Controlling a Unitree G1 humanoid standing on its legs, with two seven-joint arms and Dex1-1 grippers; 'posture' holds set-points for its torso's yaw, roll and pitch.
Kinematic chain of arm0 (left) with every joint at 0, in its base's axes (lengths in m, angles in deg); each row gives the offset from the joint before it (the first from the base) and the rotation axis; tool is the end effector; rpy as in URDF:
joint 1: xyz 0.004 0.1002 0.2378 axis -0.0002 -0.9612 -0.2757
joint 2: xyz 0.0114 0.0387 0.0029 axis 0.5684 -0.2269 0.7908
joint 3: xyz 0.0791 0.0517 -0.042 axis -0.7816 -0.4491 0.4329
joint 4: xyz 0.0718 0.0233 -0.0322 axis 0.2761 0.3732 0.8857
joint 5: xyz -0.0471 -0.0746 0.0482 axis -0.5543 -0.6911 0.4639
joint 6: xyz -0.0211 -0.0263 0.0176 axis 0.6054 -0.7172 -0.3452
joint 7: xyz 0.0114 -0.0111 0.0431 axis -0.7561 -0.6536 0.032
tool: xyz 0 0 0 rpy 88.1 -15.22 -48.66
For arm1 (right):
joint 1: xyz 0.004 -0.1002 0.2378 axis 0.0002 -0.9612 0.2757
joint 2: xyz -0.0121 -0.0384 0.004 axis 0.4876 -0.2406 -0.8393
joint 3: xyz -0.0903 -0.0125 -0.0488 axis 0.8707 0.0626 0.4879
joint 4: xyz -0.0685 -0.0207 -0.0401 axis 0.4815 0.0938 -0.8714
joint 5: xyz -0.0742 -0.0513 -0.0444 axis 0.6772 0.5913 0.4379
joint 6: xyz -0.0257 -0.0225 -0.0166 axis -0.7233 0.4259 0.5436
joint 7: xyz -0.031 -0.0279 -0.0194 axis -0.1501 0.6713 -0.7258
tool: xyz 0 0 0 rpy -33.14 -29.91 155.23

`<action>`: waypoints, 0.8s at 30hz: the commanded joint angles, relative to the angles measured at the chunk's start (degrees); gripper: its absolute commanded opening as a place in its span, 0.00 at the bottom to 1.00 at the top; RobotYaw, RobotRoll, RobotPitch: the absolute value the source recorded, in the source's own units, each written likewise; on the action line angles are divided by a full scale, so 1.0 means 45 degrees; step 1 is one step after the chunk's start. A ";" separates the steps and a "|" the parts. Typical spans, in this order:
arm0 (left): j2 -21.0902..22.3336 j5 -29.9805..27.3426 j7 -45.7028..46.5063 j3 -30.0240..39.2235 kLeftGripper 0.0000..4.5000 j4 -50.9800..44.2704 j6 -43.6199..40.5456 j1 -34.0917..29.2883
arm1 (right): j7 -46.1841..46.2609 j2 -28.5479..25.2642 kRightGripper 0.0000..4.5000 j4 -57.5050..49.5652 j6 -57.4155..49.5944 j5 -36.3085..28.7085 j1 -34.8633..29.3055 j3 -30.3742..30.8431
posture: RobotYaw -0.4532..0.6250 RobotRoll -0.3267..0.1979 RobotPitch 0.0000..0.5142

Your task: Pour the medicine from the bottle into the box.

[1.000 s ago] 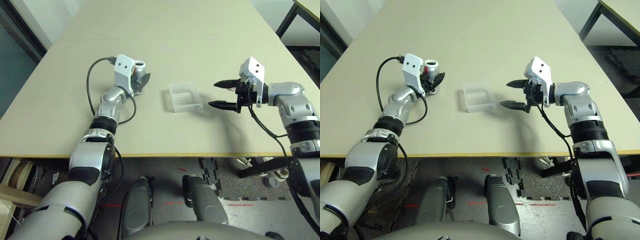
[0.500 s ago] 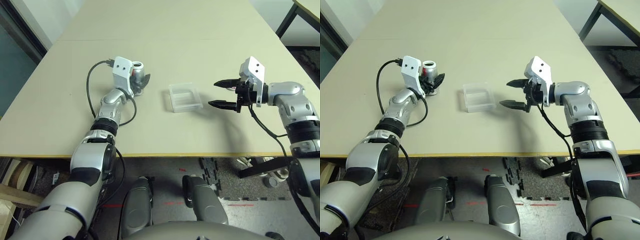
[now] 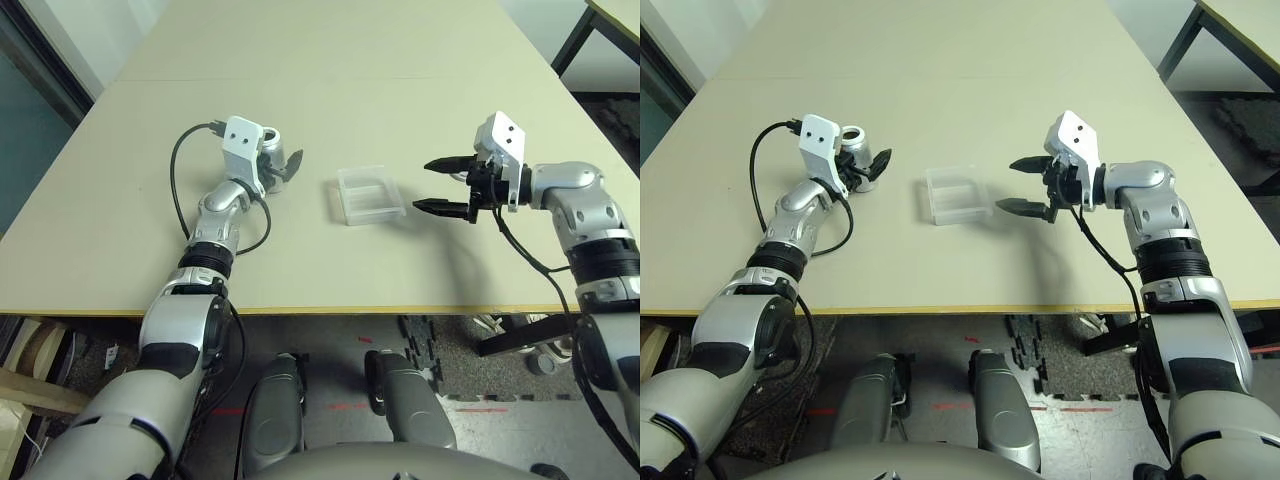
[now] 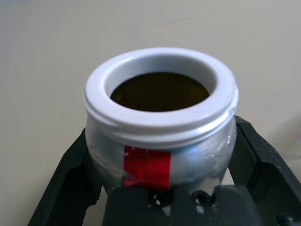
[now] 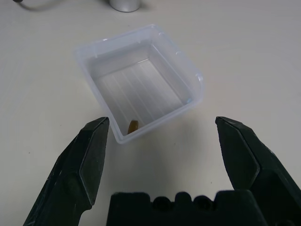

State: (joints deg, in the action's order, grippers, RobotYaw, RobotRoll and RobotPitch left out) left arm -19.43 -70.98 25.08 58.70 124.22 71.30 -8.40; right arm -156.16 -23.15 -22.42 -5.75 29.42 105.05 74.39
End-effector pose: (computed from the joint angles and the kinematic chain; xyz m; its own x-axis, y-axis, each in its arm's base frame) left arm 0.3405 0.1956 0.1111 0.9098 -0.4148 0.0164 0.4116 0.9064 0.0950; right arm 0.3259 -0.2556 0.1753 0.4543 0.8282 -0.3281 -0.8875 0.3890 -0.2469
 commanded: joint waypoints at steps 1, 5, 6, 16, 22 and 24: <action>0.0191 -0.0368 -0.0229 0.0011 0.99 -0.1269 -0.0771 -0.0542 | -0.0092 0.0072 1.00 0.0477 0.0296 0.0164 0.0267 0.0117 | 0.37 0.62 0.27; 0.0361 -0.0550 -0.0318 -0.0040 0.99 -0.2866 -0.1637 -0.1505 | -0.0150 0.0214 1.00 0.0850 0.0512 0.0229 0.0498 0.0149 | 0.38 0.62 0.27; 0.0394 -0.0599 -0.0285 -0.0044 0.99 -0.3208 -0.1878 -0.1714 | -0.0161 0.0243 1.00 0.0948 0.0566 0.0245 0.0550 0.0154 | 0.38 0.62 0.26; 0.0876 -0.1067 -0.0477 -0.0013 0.99 -0.6573 -0.3609 -0.4072 | -0.0271 0.0475 1.00 0.1798 0.1084 0.0459 0.1012 0.0169 | 0.41 0.62 0.24; 0.1419 -0.1666 -0.0898 0.0120 0.99 -0.8685 -0.4752 -0.5506 | -0.0271 0.0515 1.00 0.2171 0.1293 0.0552 0.1222 0.0170 | 0.42 0.62 0.23; 0.1599 -0.1958 -0.1094 0.0183 0.99 -0.9218 -0.5164 -0.5840 | -0.0227 0.0513 1.00 0.2278 0.1333 0.0583 0.1277 0.0161 | 0.42 0.62 0.23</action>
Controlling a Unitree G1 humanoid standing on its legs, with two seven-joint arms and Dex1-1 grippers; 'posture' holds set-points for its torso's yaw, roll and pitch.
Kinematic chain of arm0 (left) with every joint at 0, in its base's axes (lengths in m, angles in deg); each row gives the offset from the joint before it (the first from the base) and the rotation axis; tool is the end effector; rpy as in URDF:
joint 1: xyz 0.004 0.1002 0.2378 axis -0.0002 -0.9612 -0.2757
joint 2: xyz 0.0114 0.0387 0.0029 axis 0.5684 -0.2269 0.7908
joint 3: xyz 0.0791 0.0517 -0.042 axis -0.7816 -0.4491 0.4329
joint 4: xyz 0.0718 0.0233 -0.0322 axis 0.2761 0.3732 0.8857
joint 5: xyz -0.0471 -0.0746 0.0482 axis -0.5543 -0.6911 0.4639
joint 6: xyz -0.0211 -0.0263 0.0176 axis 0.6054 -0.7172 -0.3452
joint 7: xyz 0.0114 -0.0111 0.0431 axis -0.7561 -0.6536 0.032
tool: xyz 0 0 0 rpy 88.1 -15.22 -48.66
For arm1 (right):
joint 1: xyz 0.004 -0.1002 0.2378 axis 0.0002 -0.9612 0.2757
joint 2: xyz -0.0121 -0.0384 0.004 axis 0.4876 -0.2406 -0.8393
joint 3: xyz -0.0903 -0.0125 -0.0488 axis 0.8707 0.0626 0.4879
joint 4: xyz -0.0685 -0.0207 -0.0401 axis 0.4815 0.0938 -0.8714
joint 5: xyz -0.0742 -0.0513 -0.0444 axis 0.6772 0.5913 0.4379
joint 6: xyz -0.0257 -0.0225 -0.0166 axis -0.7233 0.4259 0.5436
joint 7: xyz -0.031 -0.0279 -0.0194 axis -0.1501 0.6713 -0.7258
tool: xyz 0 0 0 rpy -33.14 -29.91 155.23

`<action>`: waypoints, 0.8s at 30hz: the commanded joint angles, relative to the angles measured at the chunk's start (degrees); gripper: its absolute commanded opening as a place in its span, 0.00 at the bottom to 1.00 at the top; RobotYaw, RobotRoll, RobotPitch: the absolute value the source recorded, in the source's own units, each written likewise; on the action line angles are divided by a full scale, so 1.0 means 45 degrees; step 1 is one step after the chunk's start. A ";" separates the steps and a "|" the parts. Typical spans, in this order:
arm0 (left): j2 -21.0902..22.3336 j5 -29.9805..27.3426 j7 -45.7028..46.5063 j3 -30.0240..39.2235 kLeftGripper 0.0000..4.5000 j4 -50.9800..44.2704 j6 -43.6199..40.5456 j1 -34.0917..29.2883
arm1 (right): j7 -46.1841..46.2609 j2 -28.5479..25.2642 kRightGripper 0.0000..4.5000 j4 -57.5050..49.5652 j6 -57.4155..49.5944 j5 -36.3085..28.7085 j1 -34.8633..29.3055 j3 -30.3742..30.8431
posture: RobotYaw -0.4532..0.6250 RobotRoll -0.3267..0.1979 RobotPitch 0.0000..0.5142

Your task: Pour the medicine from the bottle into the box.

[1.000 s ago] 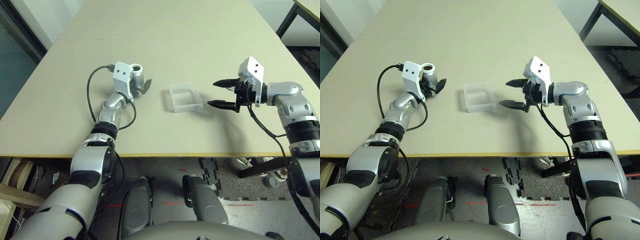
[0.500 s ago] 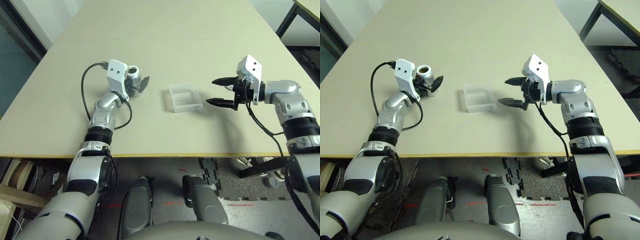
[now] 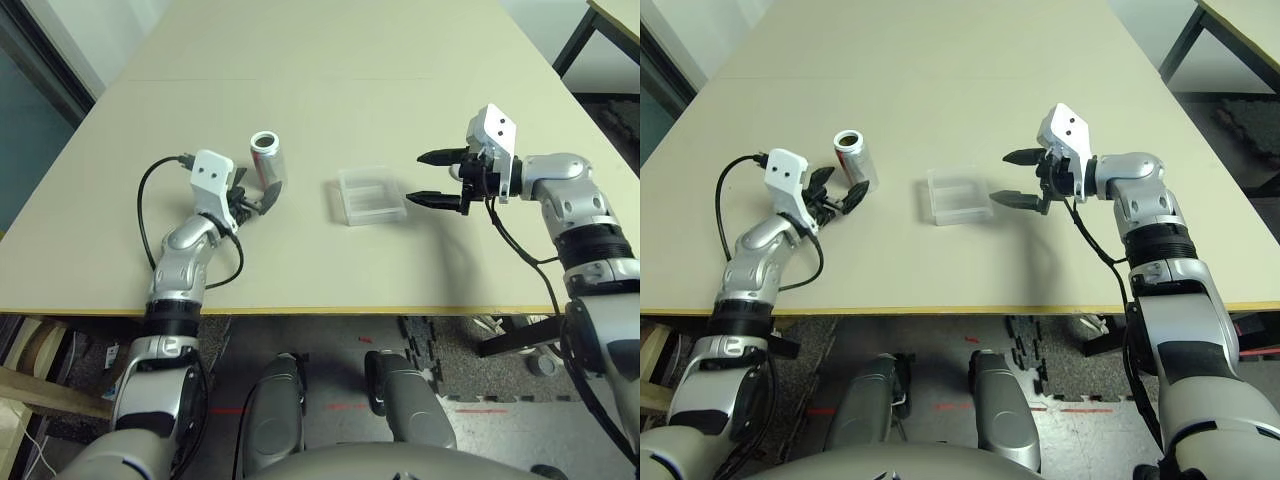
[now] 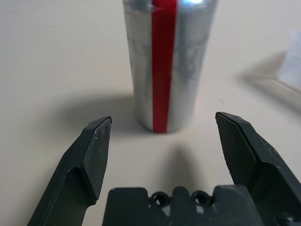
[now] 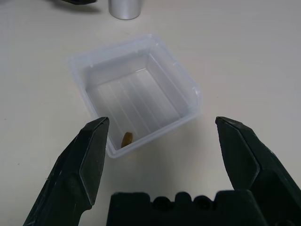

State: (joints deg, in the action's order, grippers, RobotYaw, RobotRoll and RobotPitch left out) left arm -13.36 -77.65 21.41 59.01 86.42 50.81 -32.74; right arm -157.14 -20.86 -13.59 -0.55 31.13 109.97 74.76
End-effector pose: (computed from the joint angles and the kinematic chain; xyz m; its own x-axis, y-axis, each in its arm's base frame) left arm 0.2754 0.2361 0.0999 0.9040 -0.4204 -0.0775 0.4253 0.9027 0.0645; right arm 0.3381 -0.2496 0.1759 0.4408 0.8395 -0.3177 -0.8921 0.3708 -0.2581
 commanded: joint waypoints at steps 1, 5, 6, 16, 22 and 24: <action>0.0409 -0.0773 -0.0425 0.0260 0.99 -0.1167 -0.1004 -0.0631 | 0.0066 -0.0009 1.00 0.0358 0.0176 0.0209 0.0200 0.0047 | 0.42 0.62 0.23; 0.1055 -0.1839 -0.0775 0.0896 0.99 -0.2206 -0.2208 -0.1072 | 0.0424 -0.0023 1.00 0.0513 0.0033 0.0114 0.0194 -0.0198 | 0.42 0.62 0.24; 0.1199 -0.2071 -0.0759 0.1112 0.99 -0.2369 -0.2457 -0.1087 | 0.0536 -0.0012 1.00 0.0493 -0.0079 0.0035 0.0152 -0.0296 | 0.42 0.62 0.24; 0.2942 -0.2970 -0.0761 0.2552 0.99 -0.1674 -0.3343 -0.0420 | 0.2358 0.0004 1.00 -0.0009 -0.1290 -0.0778 -0.0564 -0.1587 | 0.42 0.62 0.24; 0.3778 -0.2462 -0.0191 0.3041 0.99 0.0872 -0.2376 0.1153 | 0.4117 -0.0110 1.00 -0.0191 -0.1526 -0.1177 -0.0962 -0.2672 | 0.40 0.62 0.24; 0.3935 -0.2284 -0.0029 0.3069 0.99 0.1760 -0.1965 0.1608 | 0.4644 -0.0103 1.00 -0.0186 -0.1517 -0.1226 -0.1018 -0.2937 | 0.40 0.62 0.25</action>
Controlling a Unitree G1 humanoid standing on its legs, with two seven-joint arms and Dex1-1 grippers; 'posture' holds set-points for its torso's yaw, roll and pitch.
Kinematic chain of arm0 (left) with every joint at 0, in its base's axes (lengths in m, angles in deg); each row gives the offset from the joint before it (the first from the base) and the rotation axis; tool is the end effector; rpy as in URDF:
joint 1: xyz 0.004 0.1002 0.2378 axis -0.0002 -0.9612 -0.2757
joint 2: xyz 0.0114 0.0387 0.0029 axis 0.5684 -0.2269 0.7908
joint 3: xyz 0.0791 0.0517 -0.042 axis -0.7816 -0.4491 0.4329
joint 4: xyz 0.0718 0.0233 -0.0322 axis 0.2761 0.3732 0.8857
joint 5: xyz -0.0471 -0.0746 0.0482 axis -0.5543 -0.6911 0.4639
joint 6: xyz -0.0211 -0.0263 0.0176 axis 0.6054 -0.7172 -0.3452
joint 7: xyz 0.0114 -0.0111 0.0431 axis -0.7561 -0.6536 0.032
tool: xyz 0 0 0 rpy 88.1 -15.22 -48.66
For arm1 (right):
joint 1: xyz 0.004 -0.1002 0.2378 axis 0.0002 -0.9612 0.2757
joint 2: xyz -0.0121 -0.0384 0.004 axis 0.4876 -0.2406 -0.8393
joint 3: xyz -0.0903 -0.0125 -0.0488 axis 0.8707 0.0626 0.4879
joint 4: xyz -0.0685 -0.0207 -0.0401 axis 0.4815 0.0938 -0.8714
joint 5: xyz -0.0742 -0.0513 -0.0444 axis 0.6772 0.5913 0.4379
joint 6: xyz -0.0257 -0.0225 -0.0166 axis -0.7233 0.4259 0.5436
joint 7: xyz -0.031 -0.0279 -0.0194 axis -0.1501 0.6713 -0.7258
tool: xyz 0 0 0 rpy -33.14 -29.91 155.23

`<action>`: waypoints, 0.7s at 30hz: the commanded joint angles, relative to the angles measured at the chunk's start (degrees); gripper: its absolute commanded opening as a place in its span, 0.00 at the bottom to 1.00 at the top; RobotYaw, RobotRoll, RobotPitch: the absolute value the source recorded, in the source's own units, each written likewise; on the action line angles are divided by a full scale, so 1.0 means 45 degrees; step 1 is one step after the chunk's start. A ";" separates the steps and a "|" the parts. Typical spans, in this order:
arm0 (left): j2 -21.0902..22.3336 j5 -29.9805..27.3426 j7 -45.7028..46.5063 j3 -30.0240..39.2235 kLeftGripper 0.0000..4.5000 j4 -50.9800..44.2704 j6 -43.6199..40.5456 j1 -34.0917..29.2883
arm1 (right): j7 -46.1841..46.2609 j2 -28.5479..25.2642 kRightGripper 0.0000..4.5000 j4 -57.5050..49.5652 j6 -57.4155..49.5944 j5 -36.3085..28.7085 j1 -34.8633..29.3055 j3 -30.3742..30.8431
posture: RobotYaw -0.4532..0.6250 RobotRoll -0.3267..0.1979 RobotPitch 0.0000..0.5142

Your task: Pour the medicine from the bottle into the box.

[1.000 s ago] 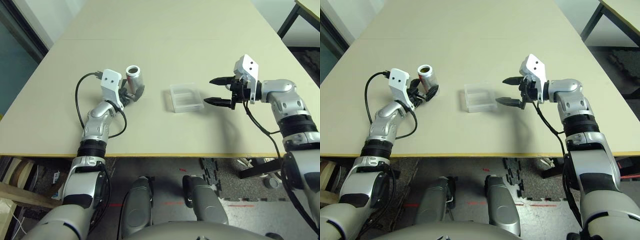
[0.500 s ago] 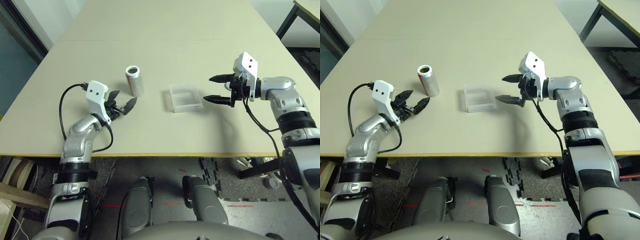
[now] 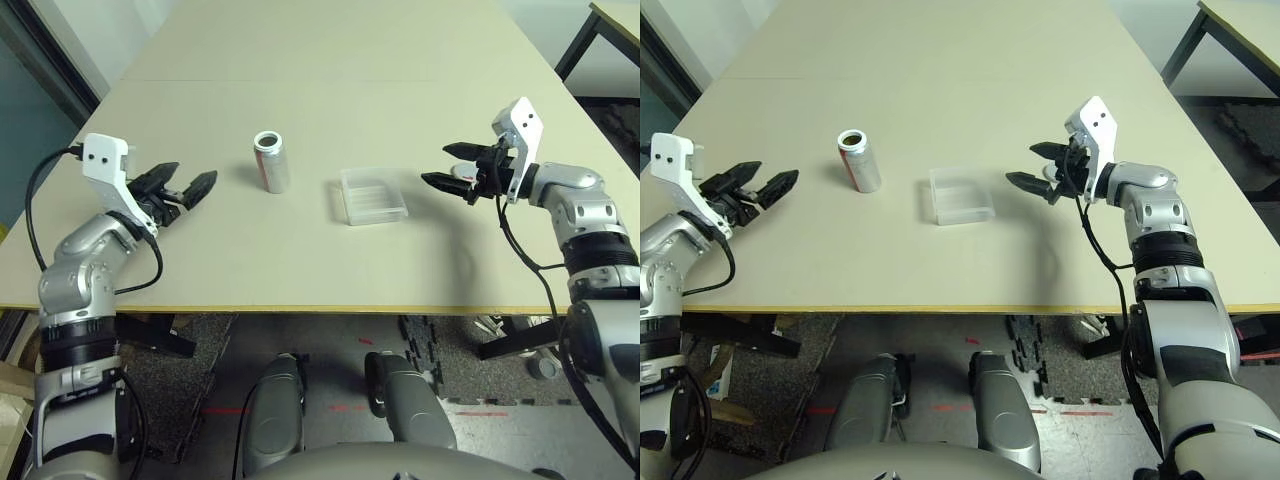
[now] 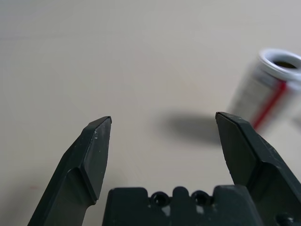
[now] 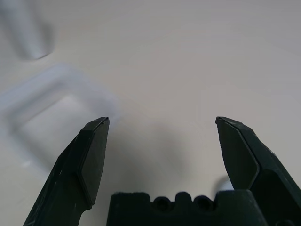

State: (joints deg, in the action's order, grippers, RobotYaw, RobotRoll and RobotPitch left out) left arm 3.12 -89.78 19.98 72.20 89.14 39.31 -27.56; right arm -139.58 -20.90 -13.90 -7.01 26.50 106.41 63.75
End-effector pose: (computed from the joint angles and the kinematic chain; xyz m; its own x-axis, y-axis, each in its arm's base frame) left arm 0.2632 0.3256 0.1661 0.9754 -0.2204 -0.0062 0.2202 0.9752 -0.0200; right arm 0.3251 -0.2800 0.1638 0.7715 0.6263 -0.1118 -0.6362 0.7588 -0.1392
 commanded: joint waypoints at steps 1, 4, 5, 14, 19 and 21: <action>0.0351 0.0482 0.0307 0.0141 0.99 0.1584 0.0802 0.0678 | 0.1007 -0.0085 1.00 -0.0104 -0.0084 -0.0223 -0.0247 -0.0632 | 0.40 0.62 0.25; 0.0605 0.0665 0.0279 0.0140 0.99 0.2912 0.1381 0.1360 | 0.1840 -0.0079 1.00 0.0058 0.0029 -0.0260 -0.0233 -0.0999 | 0.39 0.62 0.26; 0.0720 0.0727 0.0246 0.0142 0.99 0.3386 0.1542 0.1580 | 0.2148 -0.0081 1.00 0.0126 0.0032 -0.0330 -0.0202 -0.1183 | 0.39 0.62 0.26; 0.1280 0.1495 0.0730 0.0048 0.99 0.7243 0.3422 0.3286 | 0.4144 -0.0425 1.00 0.0892 0.0275 -0.0441 -0.0109 -0.2237 | 0.37 0.62 0.27; 0.1491 0.1929 0.1348 0.0007 0.99 0.9065 0.4319 0.4179 | 0.4612 -0.0518 1.00 0.1035 0.0483 -0.0576 -0.0414 -0.2561 | 0.36 0.62 0.28; 0.1574 0.2075 0.1444 -0.0038 0.99 0.9602 0.4565 0.4474 | 0.4702 -0.0612 1.00 0.1140 0.0616 -0.0595 -0.0518 -0.2647 | 0.35 0.62 0.29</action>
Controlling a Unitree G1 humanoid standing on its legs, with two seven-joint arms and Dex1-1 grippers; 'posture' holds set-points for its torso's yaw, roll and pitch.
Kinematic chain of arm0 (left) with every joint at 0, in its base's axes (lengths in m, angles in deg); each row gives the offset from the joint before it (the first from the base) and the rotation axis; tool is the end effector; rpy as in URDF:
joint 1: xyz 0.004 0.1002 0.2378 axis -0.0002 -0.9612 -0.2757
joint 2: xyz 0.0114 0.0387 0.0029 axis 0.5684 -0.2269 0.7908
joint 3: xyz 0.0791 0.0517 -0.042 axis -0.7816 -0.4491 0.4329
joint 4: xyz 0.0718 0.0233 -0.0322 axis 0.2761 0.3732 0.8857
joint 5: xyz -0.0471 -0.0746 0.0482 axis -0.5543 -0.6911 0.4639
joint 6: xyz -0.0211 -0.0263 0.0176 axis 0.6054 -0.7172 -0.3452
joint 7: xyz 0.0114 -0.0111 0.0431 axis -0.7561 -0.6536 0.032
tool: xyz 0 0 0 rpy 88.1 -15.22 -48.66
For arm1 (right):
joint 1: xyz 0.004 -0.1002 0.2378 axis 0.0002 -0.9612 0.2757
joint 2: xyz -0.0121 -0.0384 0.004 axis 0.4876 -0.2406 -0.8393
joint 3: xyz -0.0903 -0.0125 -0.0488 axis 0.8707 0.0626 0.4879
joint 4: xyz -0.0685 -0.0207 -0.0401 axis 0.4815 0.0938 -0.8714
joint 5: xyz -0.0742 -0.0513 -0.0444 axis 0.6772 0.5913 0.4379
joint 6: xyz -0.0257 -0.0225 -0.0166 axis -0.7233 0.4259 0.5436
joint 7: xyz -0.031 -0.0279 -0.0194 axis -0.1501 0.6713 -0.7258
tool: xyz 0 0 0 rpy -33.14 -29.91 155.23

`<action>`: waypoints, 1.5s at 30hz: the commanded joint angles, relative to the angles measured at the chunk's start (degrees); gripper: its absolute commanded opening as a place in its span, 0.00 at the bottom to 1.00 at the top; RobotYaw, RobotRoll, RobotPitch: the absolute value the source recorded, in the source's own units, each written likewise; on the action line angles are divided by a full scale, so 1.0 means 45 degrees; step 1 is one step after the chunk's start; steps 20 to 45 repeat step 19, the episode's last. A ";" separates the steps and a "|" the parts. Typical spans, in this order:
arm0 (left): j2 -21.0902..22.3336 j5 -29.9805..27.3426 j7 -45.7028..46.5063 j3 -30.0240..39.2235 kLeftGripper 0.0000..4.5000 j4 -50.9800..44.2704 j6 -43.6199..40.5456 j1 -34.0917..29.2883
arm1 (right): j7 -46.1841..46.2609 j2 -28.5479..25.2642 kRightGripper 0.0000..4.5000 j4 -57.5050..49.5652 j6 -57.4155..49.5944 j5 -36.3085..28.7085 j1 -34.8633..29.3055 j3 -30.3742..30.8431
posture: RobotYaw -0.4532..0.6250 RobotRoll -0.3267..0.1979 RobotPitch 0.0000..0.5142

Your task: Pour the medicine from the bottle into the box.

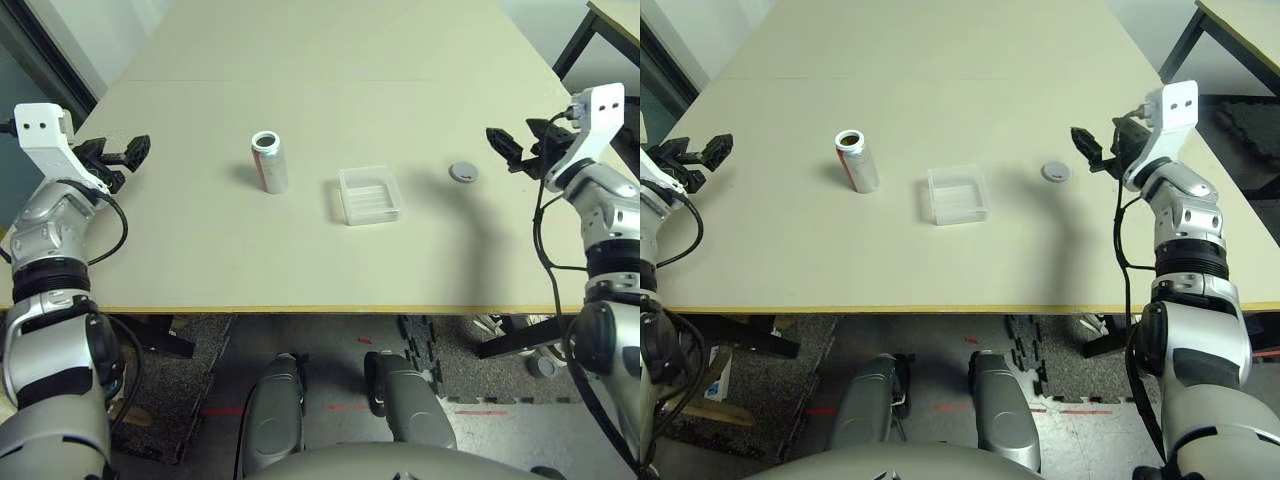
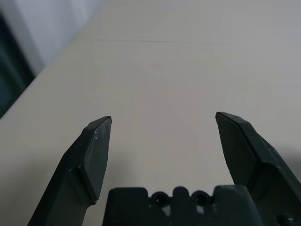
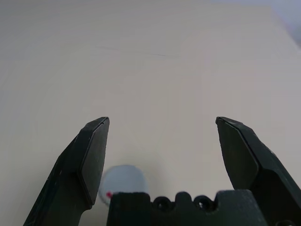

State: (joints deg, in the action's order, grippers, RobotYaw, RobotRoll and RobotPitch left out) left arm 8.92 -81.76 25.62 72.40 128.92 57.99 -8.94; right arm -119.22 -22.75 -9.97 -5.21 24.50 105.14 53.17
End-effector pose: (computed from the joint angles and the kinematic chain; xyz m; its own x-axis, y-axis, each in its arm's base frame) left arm 0.2878 0.3657 0.1682 0.9951 0.0987 -0.0078 -0.0989 0.9947 -0.0291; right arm 0.3096 -0.3161 0.1599 0.9825 0.1835 0.0329 -0.1822 0.9824 -0.0411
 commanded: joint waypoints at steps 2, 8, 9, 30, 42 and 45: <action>0.0350 0.0370 0.0277 -0.0085 0.99 0.1166 0.0558 0.0559 | 0.0277 -0.0311 1.00 0.0408 0.0315 -0.0200 -0.0339 -0.0469 | 0.35 0.62 0.30; 0.0458 0.0521 0.0428 -0.0103 0.99 0.1973 0.0820 0.0851 | 0.0435 -0.0327 1.00 0.0618 0.0482 -0.0393 -0.0538 -0.0796 | 0.34 0.62 0.31; 0.0464 0.0549 0.0427 -0.0118 0.99 0.2049 0.0859 0.0858 | 0.0473 -0.0298 1.00 0.0607 0.0496 -0.0396 -0.0574 -0.0824 | 0.34 0.62 0.31; 0.0364 0.0681 0.0492 -0.0142 0.99 0.2343 0.1045 0.0927 | 0.0508 -0.0263 1.00 0.0382 0.0557 -0.0526 -0.1019 -0.0896 | 0.33 0.62 0.28; 0.0364 0.0681 0.0492 -0.0142 0.99 0.2343 0.1045 0.0927 | 0.0508 -0.0263 1.00 0.0382 0.0557 -0.0526 -0.1019 -0.0896 | 0.33 0.62 0.28; 0.0364 0.0681 0.0492 -0.0142 0.99 0.2343 0.1045 0.0927 | 0.0508 -0.0263 1.00 0.0382 0.0557 -0.0526 -0.1019 -0.0896 | 0.33 0.62 0.28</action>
